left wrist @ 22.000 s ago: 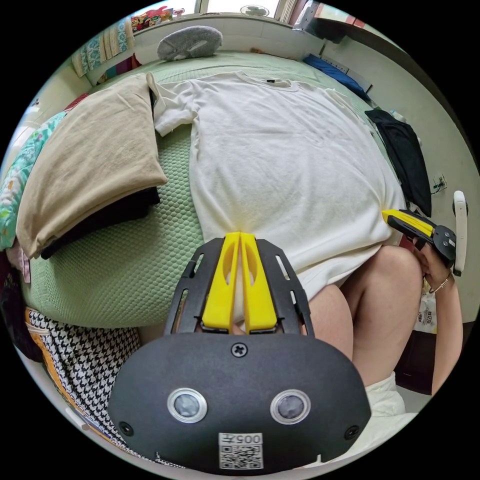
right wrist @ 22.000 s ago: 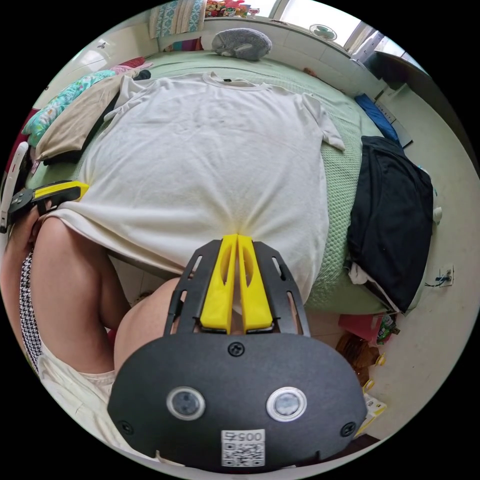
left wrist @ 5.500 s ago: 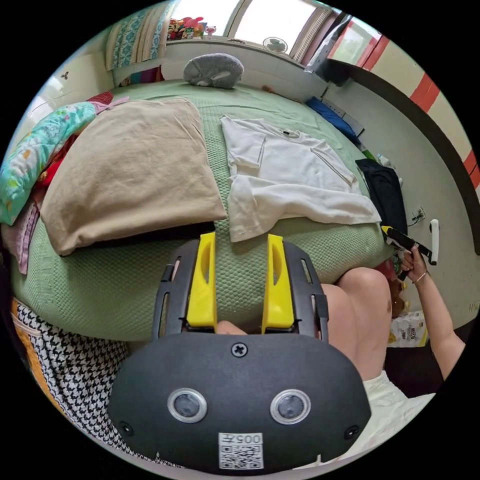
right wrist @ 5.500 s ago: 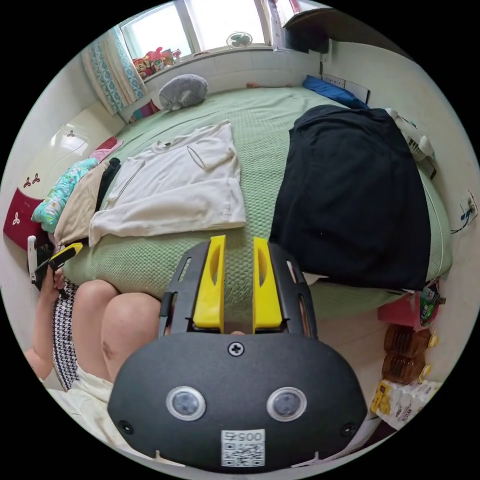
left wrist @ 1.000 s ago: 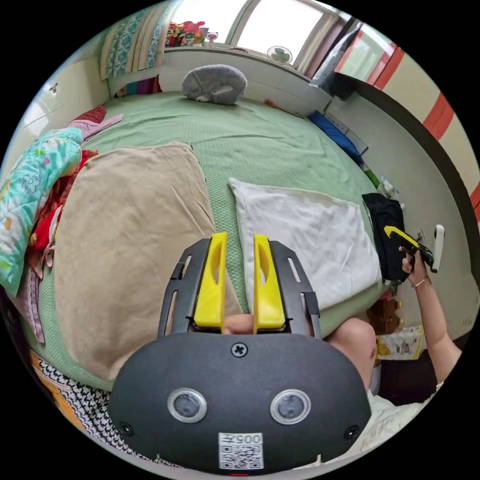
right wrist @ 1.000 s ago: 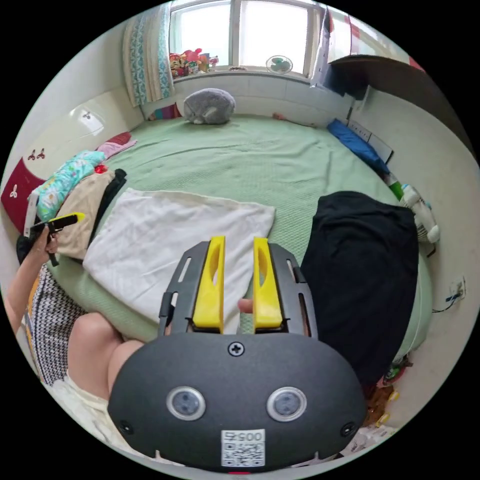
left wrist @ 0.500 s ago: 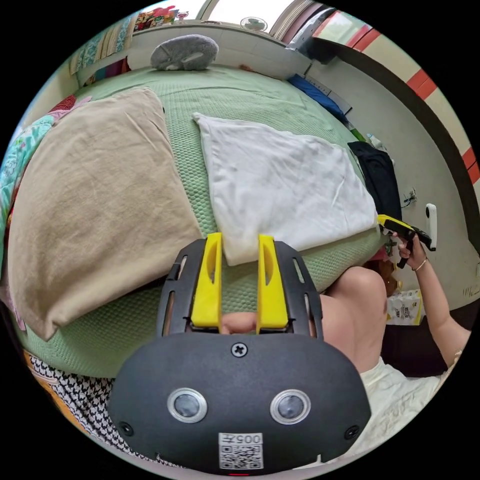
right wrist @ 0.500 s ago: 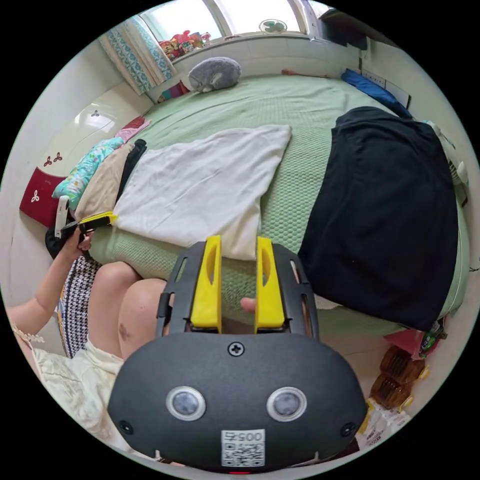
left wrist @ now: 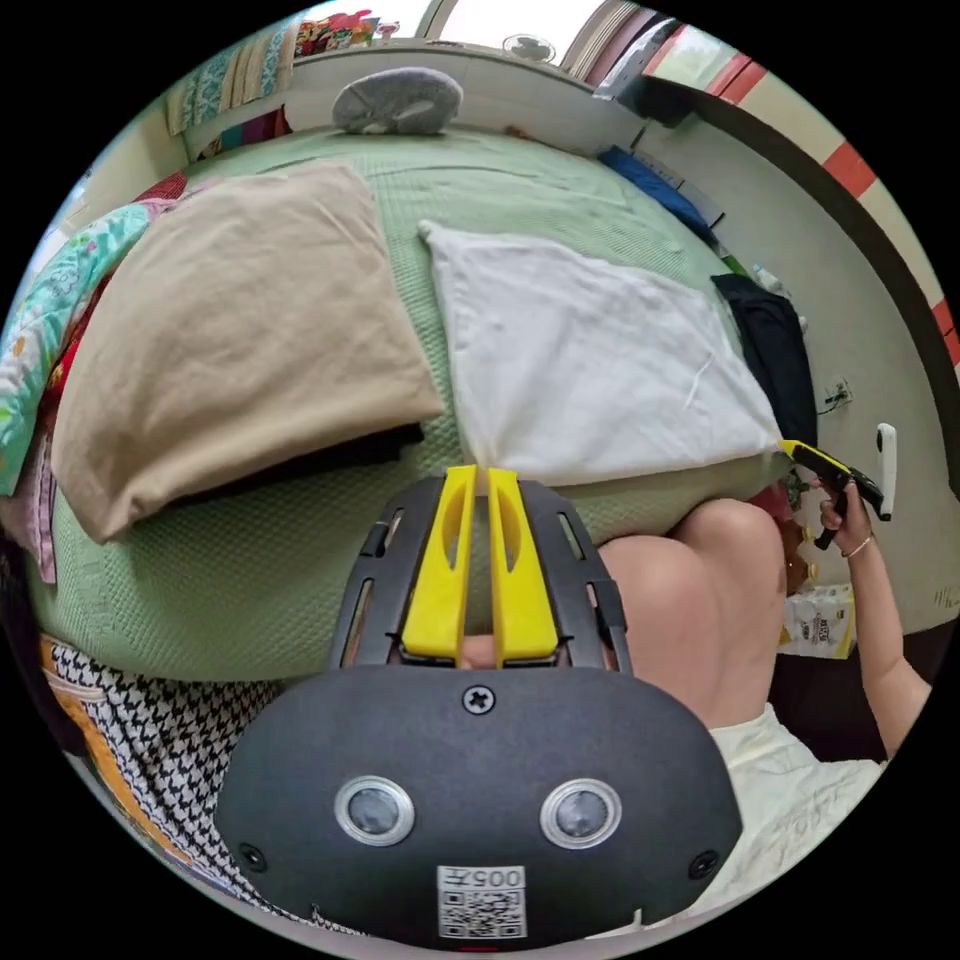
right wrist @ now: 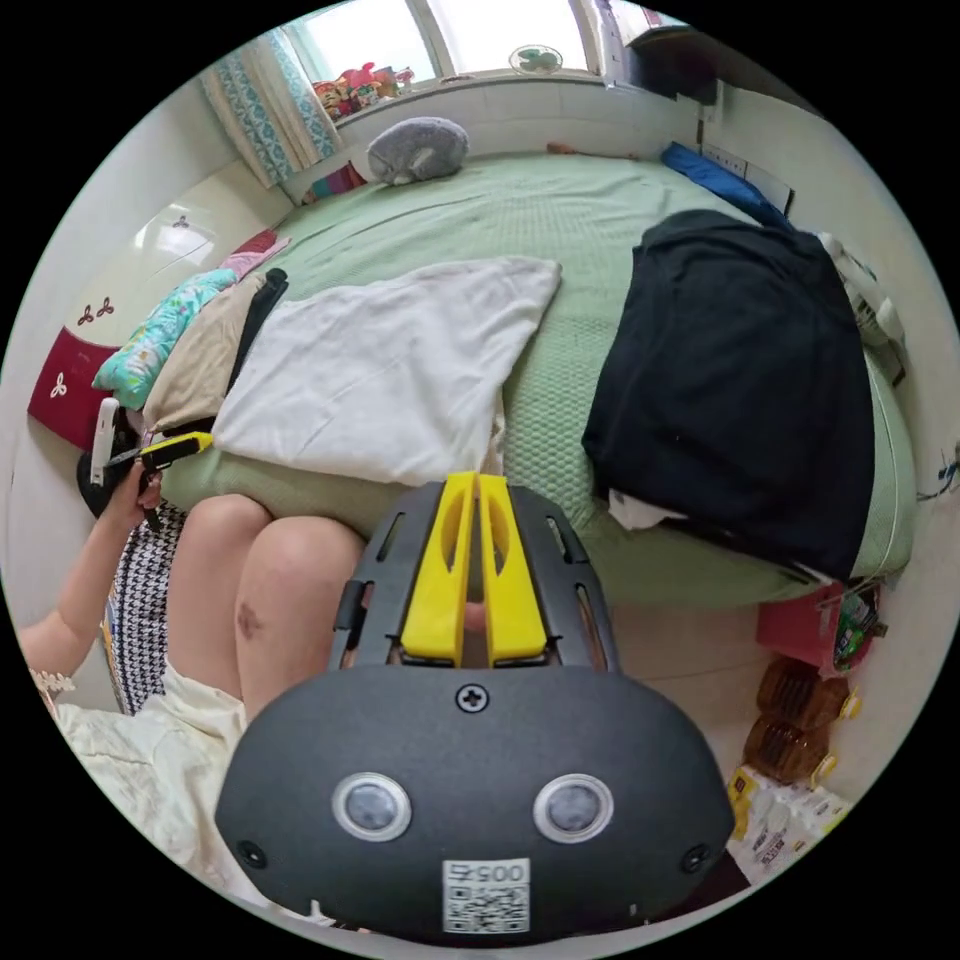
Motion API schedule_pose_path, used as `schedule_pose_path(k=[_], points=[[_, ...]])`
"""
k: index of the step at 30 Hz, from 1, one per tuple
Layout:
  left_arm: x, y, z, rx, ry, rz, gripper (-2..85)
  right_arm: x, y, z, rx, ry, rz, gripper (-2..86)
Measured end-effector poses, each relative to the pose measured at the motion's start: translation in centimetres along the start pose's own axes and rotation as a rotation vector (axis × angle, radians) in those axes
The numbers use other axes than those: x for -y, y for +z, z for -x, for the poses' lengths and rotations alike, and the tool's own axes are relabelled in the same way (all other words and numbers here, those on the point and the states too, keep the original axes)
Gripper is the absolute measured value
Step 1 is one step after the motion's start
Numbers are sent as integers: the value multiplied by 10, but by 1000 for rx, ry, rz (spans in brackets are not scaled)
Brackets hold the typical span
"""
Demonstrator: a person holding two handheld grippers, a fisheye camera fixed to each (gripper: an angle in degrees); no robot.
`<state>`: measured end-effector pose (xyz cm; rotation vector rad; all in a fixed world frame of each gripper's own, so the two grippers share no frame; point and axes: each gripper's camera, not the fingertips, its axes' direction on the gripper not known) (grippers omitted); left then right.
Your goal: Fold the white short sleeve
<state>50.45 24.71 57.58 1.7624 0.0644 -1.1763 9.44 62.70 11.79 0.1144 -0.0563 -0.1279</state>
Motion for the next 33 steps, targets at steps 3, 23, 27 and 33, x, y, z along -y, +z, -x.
schedule_pose_path(k=[3, 23, 27, 33], points=[[-7, 11, -4, -4, -54, 35, 39, -10, 11, -11, -13, 39, 50, -10], [93, 49, -430, -221, 693, 46, 154, -77, -62, -22, -11, 15, -145, 39], [106, 82, -481, -102, 702, 52, 173, -87, -78, -35, 25, 45, -180, 49], [128, 128, -513, 4, 632, 187, 157, -90, -86, -61, 82, 125, -218, 47]])
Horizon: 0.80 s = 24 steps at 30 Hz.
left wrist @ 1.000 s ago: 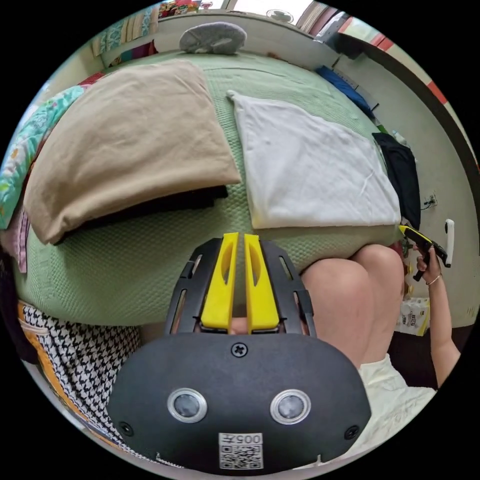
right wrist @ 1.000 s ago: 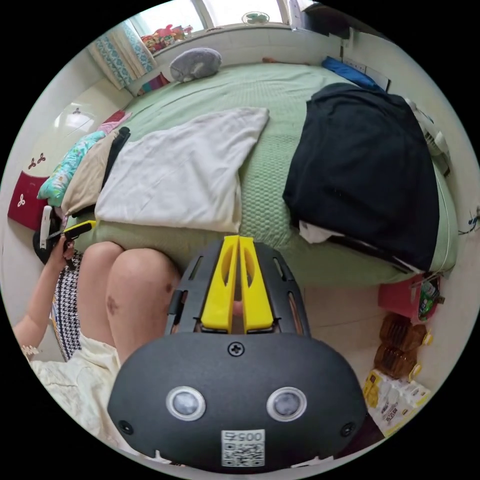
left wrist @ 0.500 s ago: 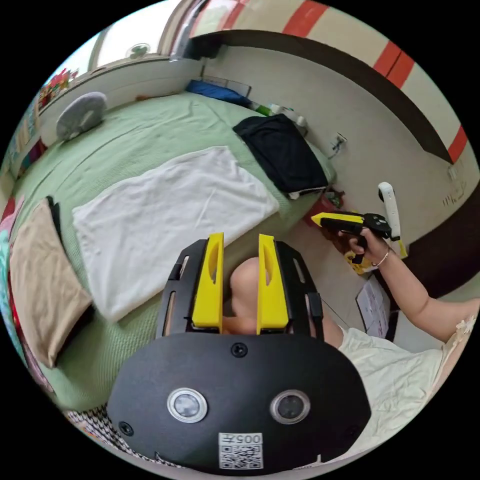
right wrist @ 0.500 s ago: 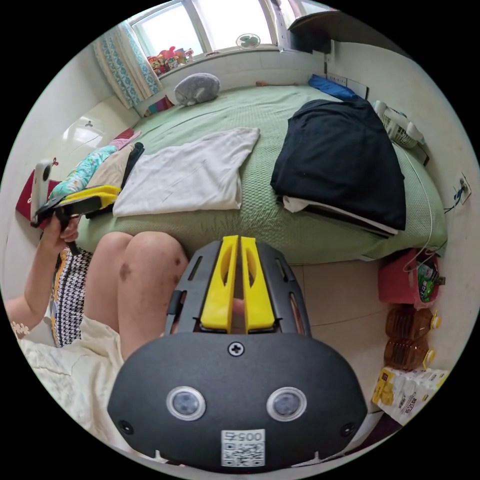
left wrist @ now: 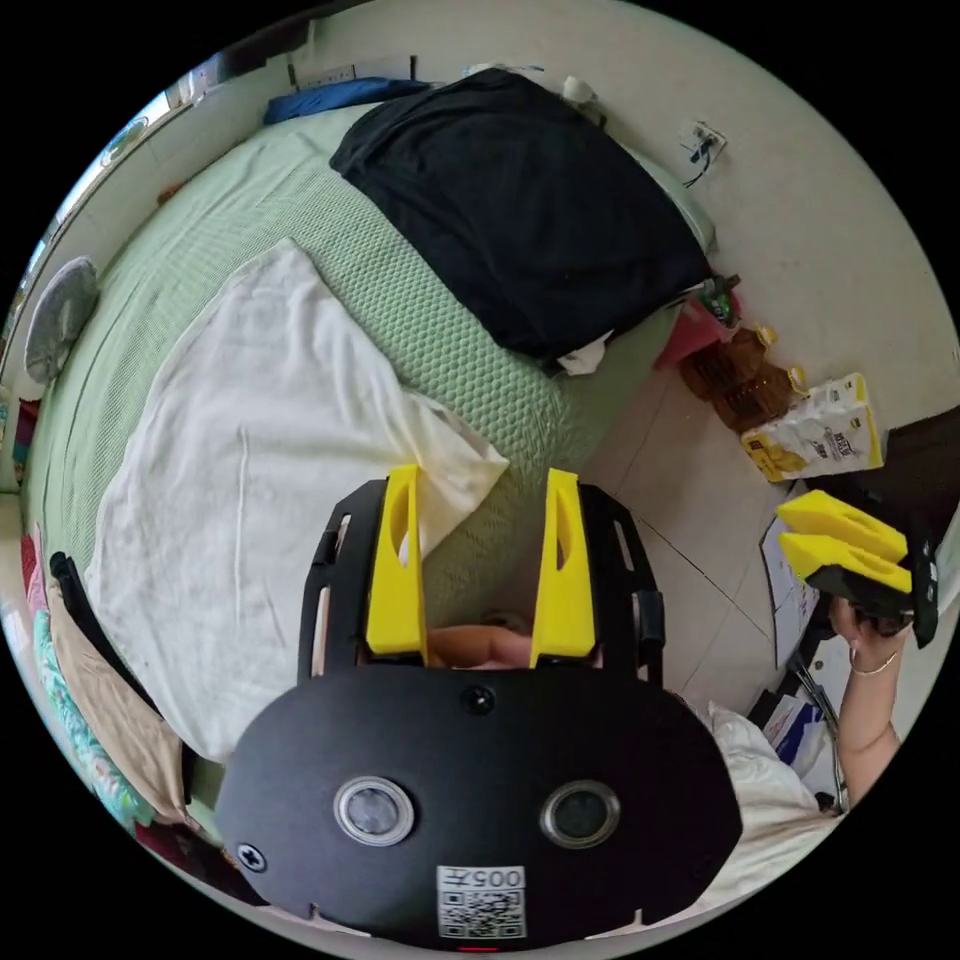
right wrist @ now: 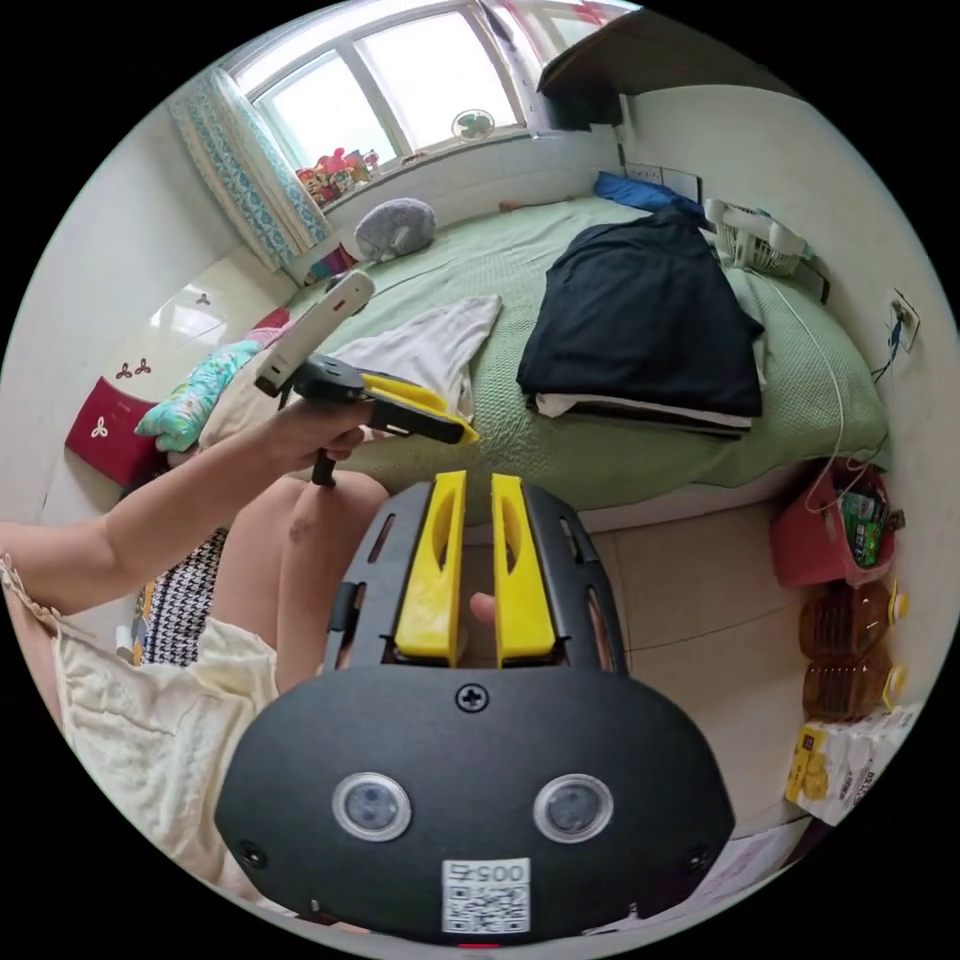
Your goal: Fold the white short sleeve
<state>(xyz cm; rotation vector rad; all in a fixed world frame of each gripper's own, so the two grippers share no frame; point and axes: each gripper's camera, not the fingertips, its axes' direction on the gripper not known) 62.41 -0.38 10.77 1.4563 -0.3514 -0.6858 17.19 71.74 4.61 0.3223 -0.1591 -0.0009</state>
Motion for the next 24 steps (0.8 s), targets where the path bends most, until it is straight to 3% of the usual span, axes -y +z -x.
schedule_pose_path(k=[5, 12, 17, 24], points=[[1, -7, 14, 10, -69, -4, 54, 30, 10, -4, 13, -16, 27, 47], [-36, -40, 34, -21, -84, -171, 48, 128, 22, 5, 106, -94, 7, 75], [-59, -50, 56, -79, -116, -221, 48, 232, 73, 16, 229, -86, 126, 106], [-86, -53, 79, -126, -123, -254, 49, 309, 155, 16, 363, 43, 323, 138]])
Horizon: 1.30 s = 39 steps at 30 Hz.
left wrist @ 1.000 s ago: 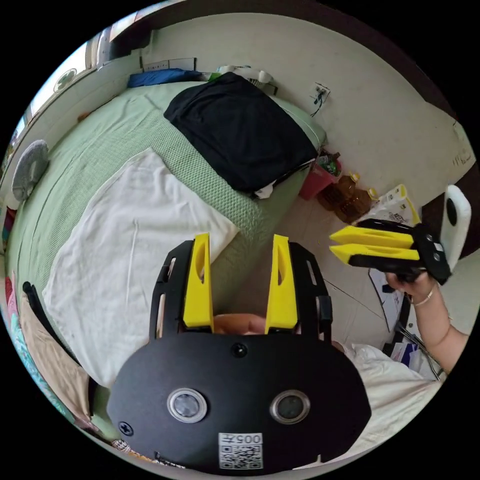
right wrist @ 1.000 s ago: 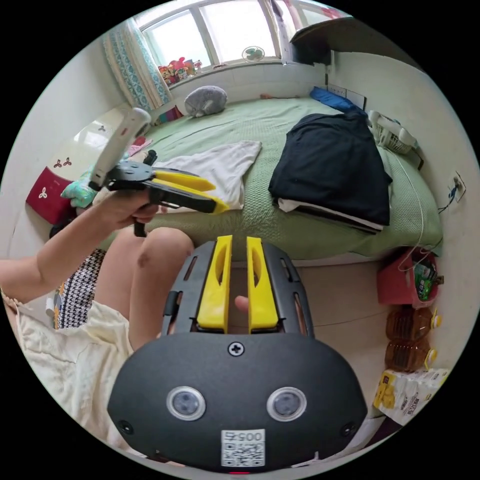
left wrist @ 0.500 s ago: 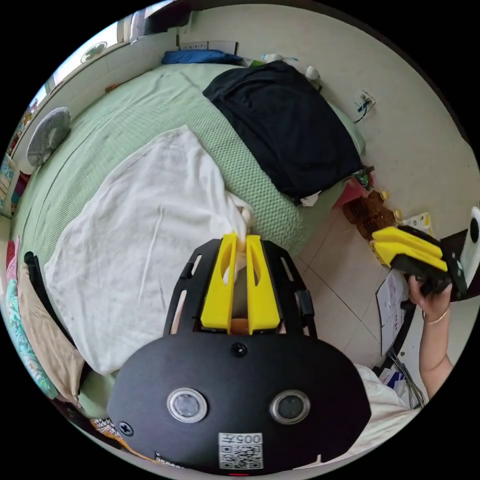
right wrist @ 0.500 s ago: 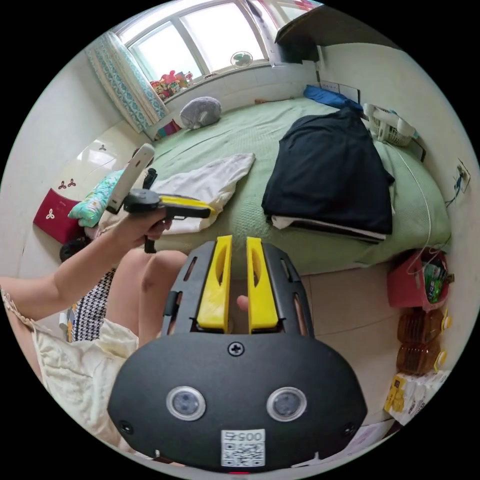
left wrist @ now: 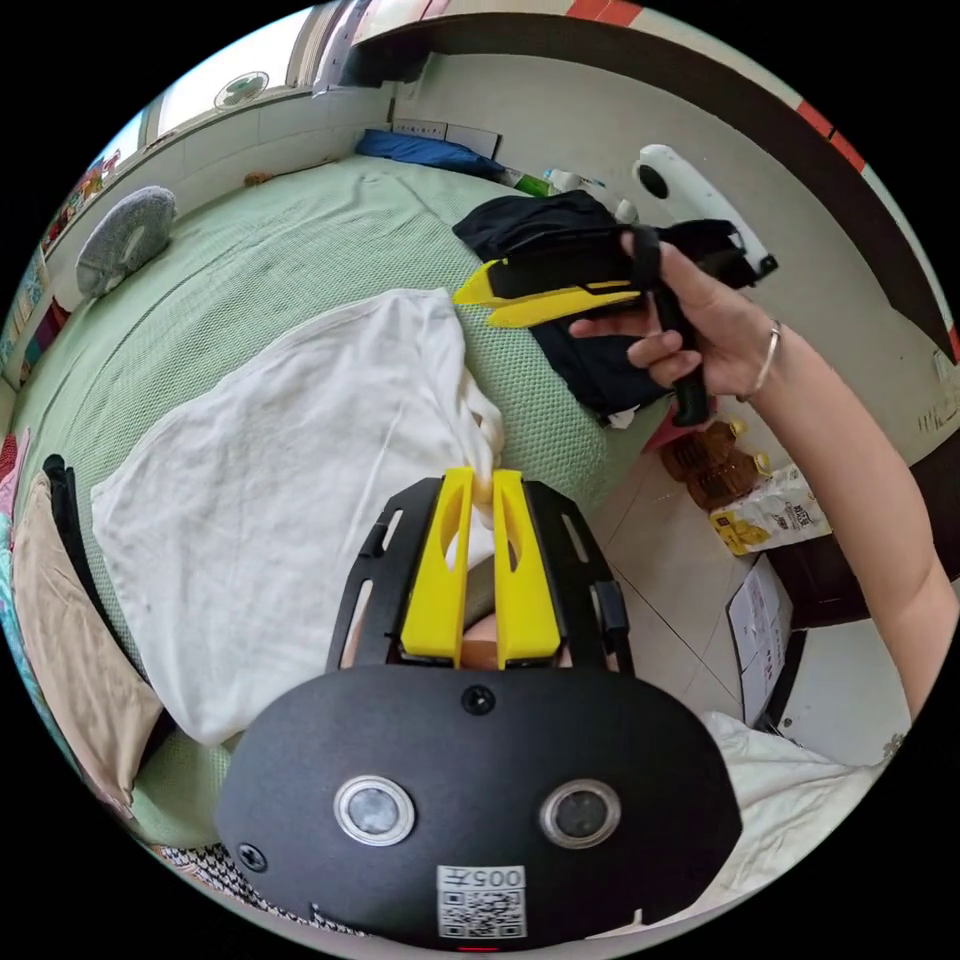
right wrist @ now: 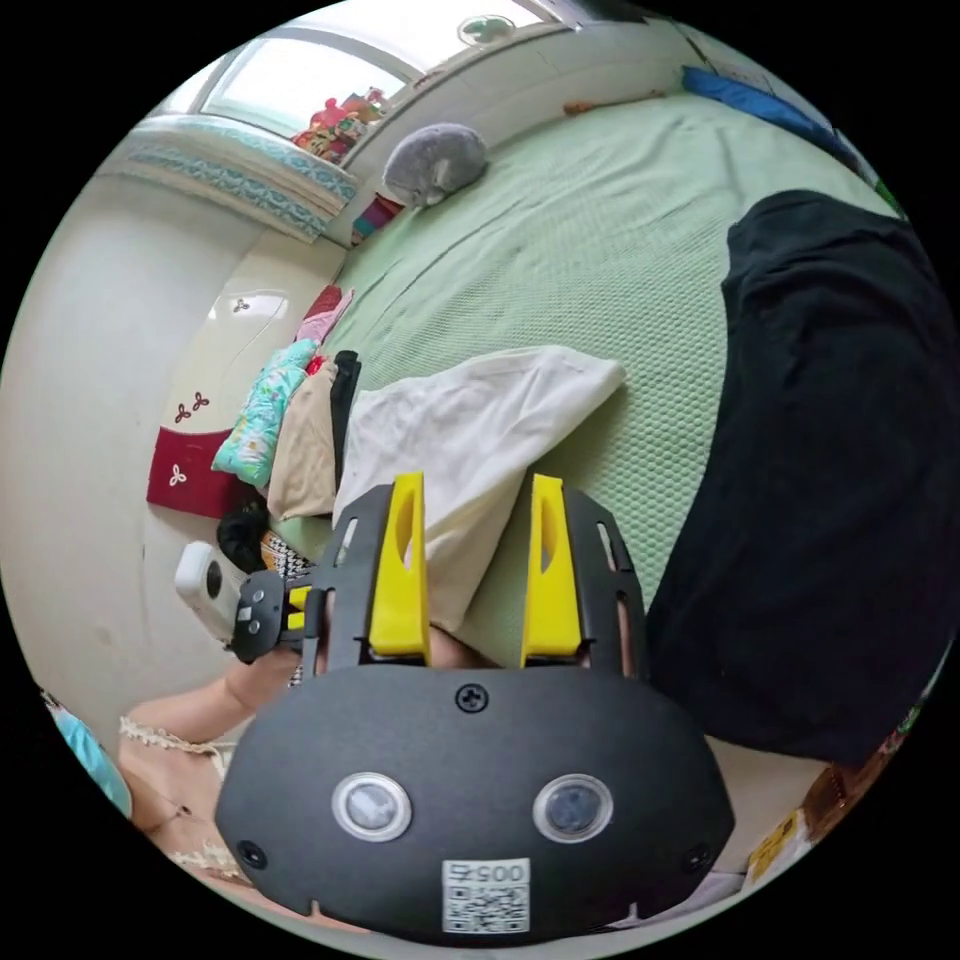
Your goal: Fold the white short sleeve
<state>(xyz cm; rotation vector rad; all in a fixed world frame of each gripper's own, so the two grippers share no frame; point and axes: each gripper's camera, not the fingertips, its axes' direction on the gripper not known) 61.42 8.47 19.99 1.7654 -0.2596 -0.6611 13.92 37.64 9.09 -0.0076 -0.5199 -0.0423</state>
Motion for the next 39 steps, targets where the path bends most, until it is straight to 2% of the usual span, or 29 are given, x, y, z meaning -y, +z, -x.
schedule_pose_path(k=[3, 9, 15, 19, 27, 34, 39], points=[[-9, -6, 10, -7, 14, -12, 49, 25, 17, -3, 37, 61, 11, 140], [-32, -21, 33, 7, 39, -43, 50, 62, 43, 3, -38, 121, 62, 119], [-67, -41, 63, -43, 12, -83, 42, 86, 41, 41, -115, 103, -69, 38], [-97, -65, 84, -57, -15, -131, 37, 99, 41, 96, -204, 17, -88, 7], [-167, -116, 125, -82, -99, -231, 32, 129, 62, 242, -358, -206, -51, -3], [-261, -174, 177, -42, -277, -351, 36, 154, 155, 377, -517, -442, 44, 1], [-321, -183, 226, 118, -494, -307, 48, 175, 233, 410, -515, -390, 152, 14]])
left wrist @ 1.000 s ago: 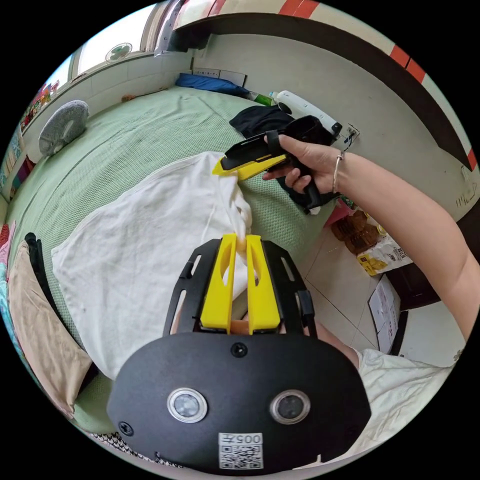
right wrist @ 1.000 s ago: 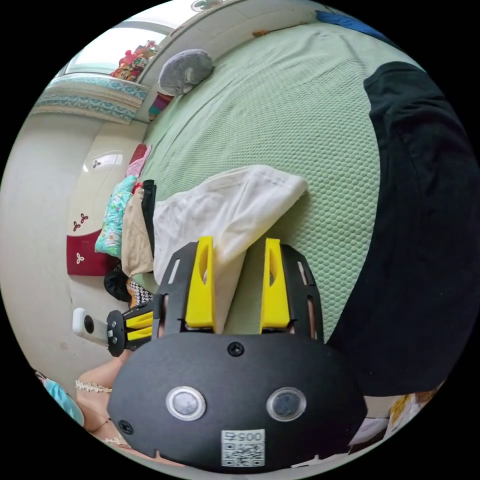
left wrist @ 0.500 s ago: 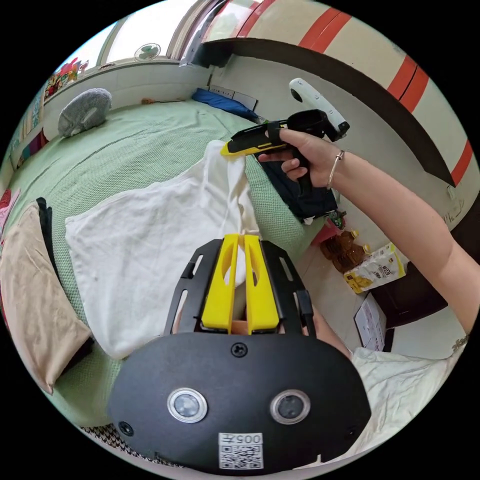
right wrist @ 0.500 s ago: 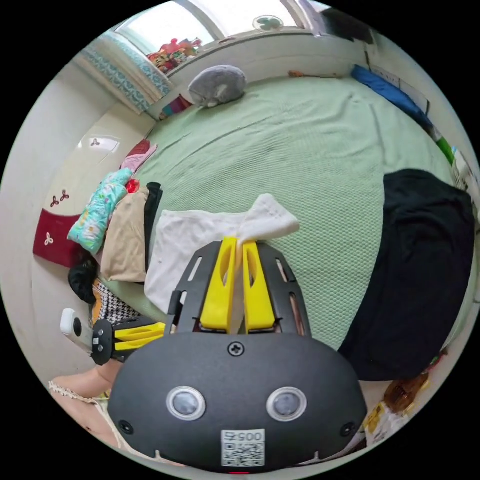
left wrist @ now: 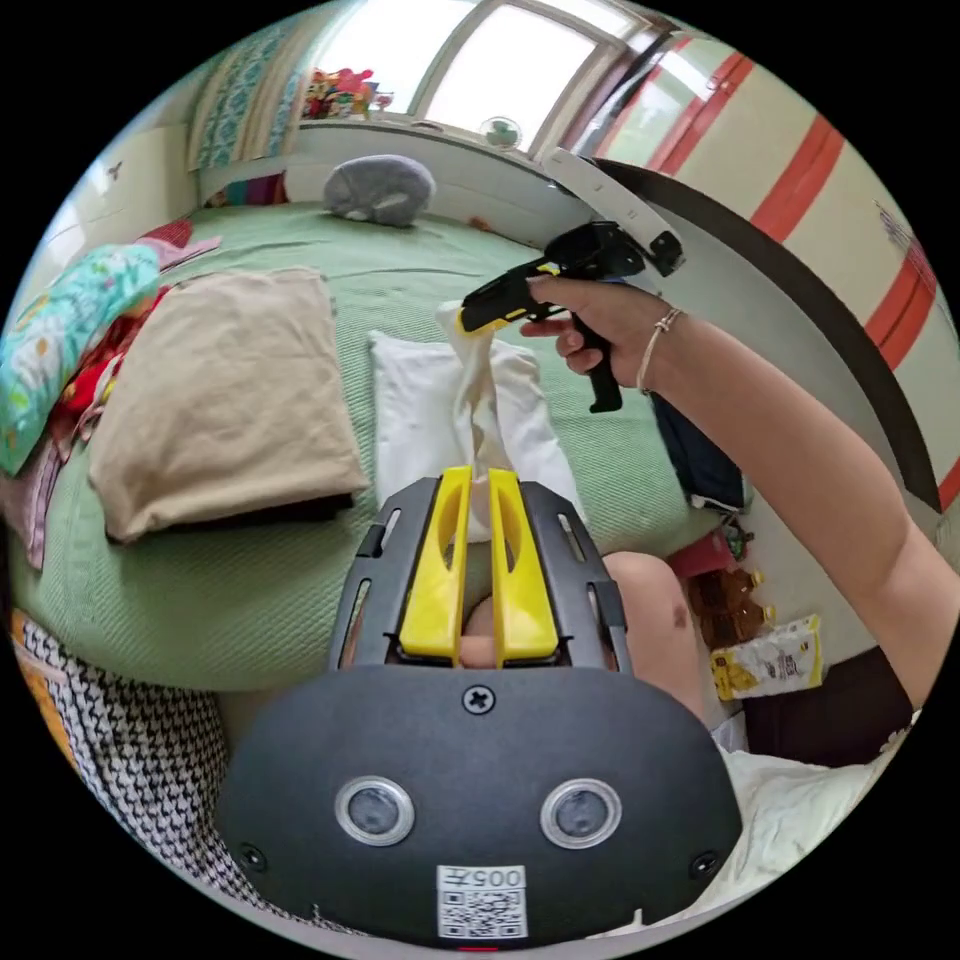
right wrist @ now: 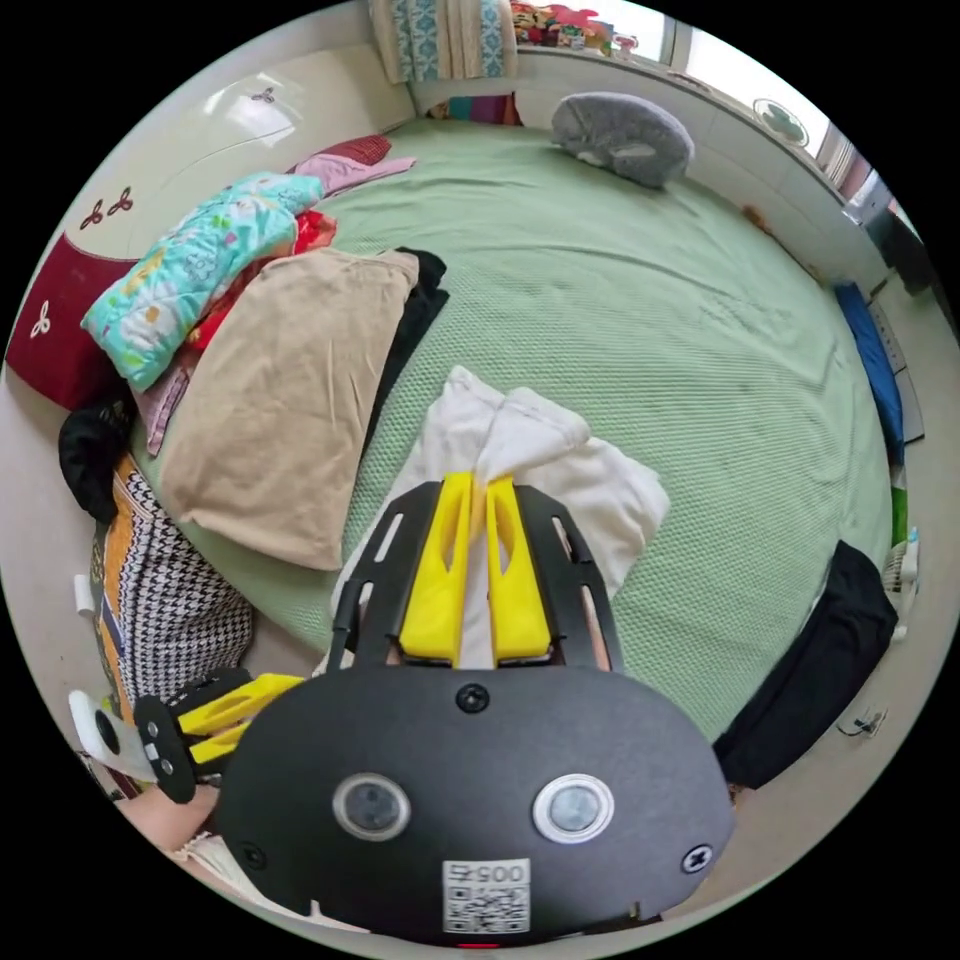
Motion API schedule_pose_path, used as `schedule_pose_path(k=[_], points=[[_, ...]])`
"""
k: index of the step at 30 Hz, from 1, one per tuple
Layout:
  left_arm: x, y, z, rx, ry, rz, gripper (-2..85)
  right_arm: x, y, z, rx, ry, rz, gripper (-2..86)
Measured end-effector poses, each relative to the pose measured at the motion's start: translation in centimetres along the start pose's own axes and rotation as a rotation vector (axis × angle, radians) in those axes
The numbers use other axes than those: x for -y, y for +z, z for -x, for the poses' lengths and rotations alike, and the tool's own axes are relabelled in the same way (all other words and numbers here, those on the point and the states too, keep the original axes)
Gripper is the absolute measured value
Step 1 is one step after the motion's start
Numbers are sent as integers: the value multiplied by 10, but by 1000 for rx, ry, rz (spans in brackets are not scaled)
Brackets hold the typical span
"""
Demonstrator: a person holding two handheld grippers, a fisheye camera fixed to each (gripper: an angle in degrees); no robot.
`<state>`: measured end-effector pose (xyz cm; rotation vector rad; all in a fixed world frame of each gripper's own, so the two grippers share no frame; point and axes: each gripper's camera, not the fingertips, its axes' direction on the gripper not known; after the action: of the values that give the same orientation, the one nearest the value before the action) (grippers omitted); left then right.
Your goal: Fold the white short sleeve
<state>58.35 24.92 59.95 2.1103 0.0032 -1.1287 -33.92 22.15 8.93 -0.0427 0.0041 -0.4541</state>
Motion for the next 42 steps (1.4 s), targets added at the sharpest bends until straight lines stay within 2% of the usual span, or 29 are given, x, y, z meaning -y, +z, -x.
schedule_pose_path(k=[5, 12, 18, 20, 23, 26, 33, 36, 39, 42], points=[[-21, -5, 44, 27, -62, 22, 52, -2, -13, 9, 153, -120, -90, 62], [-19, 13, 58, 35, -42, 50, 73, -59, -40, -43, 246, -97, -167, 73], [-11, 38, 86, 76, -74, 128, 105, -129, -19, -42, 211, -62, -62, 38], [-12, 45, 98, 104, -125, 141, 79, -137, -2, -35, 214, 19, -12, 2], [-18, 44, 104, 145, -137, 144, 45, -137, 15, -21, 259, 12, 18, -7], [-25, 40, 106, 185, -118, 169, 31, -136, 35, -8, 173, -11, 142, -9], [-41, 18, 131, 173, -173, 160, 16, -150, 33, -3, 247, -33, 191, -9], [-46, 5, 142, 178, -189, 126, 19, -159, 18, -2, 311, -85, 112, -7], [-46, 2, 149, 23, -160, 119, 76, -163, -5, -11, 252, -54, -73, 4], [-43, 10, 148, 26, -112, 142, 117, -157, -21, -20, 249, -73, -240, 65]])
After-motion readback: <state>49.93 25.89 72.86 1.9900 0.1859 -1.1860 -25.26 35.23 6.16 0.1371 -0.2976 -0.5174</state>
